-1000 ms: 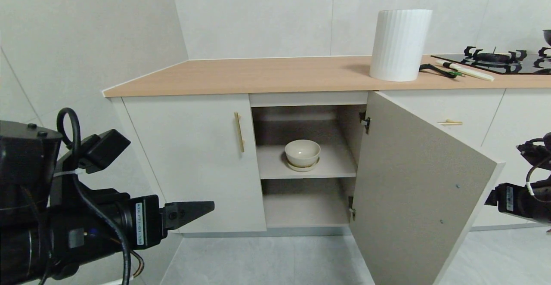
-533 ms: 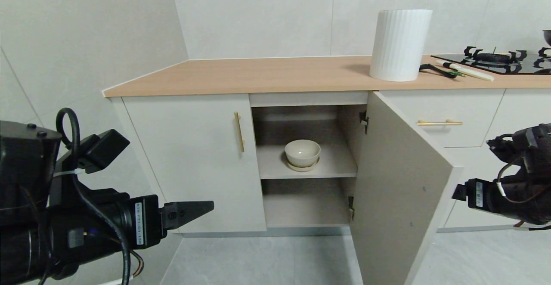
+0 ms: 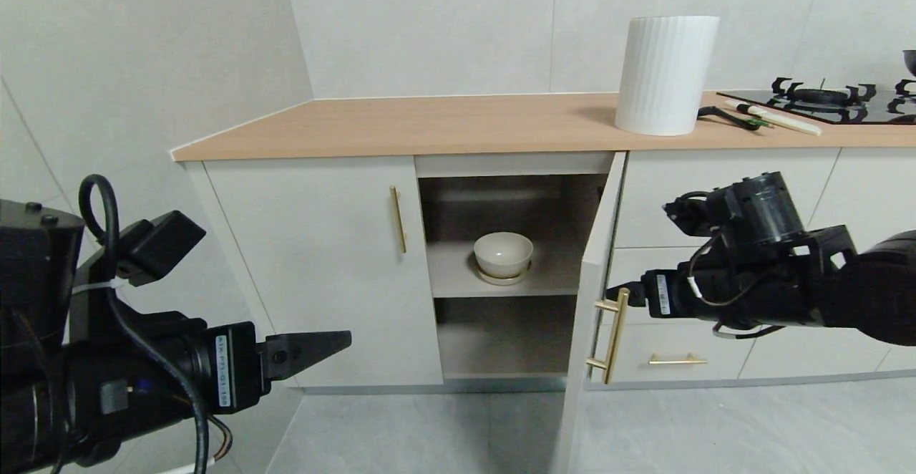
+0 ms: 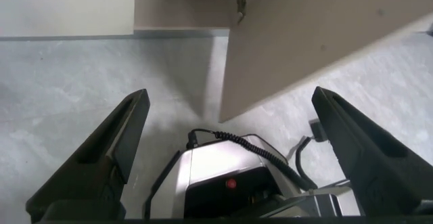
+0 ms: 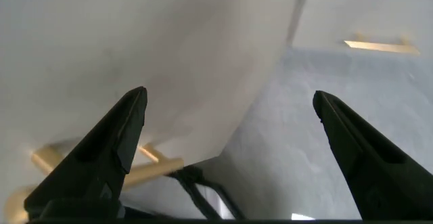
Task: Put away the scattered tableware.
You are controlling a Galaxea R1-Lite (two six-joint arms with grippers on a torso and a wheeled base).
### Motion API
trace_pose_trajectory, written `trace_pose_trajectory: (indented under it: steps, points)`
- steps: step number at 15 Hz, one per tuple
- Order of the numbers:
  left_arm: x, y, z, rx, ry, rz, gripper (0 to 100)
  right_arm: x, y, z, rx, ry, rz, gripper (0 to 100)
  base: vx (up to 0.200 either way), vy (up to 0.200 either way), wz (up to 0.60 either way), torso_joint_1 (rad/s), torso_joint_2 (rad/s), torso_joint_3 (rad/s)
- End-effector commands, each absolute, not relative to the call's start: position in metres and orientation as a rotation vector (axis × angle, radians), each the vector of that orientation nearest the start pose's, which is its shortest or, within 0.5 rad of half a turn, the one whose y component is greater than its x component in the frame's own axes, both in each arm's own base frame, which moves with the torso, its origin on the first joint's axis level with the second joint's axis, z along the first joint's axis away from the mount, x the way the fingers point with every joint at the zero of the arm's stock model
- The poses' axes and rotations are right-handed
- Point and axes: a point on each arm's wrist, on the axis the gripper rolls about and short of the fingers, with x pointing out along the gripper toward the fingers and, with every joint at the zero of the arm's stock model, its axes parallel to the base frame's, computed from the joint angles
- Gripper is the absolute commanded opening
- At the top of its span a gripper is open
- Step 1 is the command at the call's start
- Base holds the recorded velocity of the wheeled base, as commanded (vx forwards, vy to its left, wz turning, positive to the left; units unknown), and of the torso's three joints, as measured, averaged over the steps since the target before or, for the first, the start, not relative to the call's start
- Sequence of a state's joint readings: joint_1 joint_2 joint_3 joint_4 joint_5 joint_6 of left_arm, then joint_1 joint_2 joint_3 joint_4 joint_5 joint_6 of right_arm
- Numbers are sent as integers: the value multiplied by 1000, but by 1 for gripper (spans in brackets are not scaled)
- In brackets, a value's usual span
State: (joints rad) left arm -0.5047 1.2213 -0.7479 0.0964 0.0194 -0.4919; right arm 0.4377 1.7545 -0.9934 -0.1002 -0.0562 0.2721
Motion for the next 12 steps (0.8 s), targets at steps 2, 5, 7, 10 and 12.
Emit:
trace_pose_trajectory:
  steps: [2,5,7,10,12]
  points:
    - [153,-84,212,-318,665,-324,100,317,158,142,66,730,299,100,0,0,0,0,0,0]
    - [155,-85,210,-314,676,-319,100,333,166,124,66,760,290,100,0,0,0,0,0,0]
    - [156,-86,210,-313,679,-318,100,337,167,118,67,771,286,100,0,0,0,0,0,0]
    - [157,-86,209,-312,683,-318,100,348,173,105,119,737,274,100,0,0,0,0,0,0]
    - [155,-85,208,-290,685,-328,100,352,175,100,134,729,268,100,0,0,0,0,0,0]
